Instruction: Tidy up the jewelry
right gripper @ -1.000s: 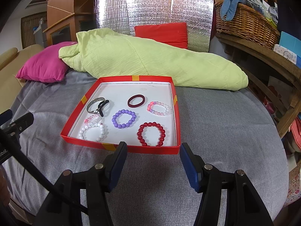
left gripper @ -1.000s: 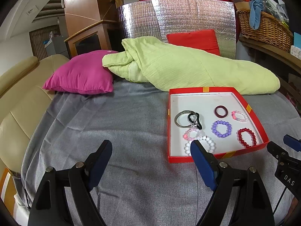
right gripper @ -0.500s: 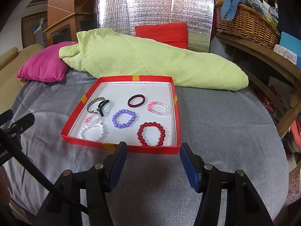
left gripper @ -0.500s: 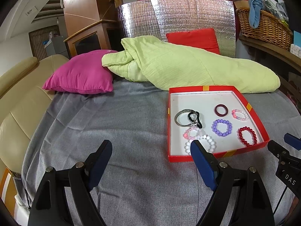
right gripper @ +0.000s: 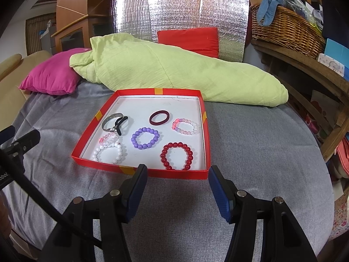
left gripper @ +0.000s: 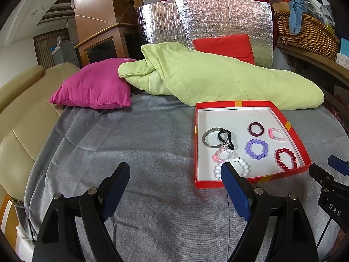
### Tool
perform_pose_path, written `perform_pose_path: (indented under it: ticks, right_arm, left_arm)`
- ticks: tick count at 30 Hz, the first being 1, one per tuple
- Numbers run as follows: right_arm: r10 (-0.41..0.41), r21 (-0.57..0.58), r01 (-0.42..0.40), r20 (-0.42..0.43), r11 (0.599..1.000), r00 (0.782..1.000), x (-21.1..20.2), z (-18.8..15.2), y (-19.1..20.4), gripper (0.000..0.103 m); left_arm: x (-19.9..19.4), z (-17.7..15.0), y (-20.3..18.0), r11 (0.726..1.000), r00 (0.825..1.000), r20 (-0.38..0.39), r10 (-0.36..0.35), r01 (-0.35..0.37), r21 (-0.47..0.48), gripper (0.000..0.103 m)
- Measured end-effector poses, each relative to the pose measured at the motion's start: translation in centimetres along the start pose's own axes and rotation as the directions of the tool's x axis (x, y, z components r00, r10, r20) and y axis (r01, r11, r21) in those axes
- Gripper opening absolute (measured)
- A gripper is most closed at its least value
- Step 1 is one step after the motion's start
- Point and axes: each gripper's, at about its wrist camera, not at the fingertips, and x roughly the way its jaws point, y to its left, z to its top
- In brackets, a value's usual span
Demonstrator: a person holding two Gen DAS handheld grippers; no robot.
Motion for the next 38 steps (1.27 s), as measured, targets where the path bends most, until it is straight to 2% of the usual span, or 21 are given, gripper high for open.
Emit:
perform_pose_path:
  ticks: [19,31,38]
  right_arm:
    - [0.012,-0.021,-0.012,0.007,1.000,1.000,0.1,0.2,1.4,0.062]
    - [0.004,-0.027,-0.004,-0.001,1.000,1.000,0.2,0.2,1.5,0.062]
    - [0.017,-0.007,-0.017,-0.008,1.000,1.000,0.2,0.4,0.6,0.062]
  left_arm:
    - [-0.2,-0.4,1.4,1.000,1.000,0.003,0.011,-0.011,-0.004,0.086]
    - [-0.2,-0.4,1.1,1.000,1.000,0.000,0.007,-0.007,0.004,0.086]
    - [0.5,-0.4,1.2,0.999,0.999,-0.014,-0.043,0.043,-0.014,0.086]
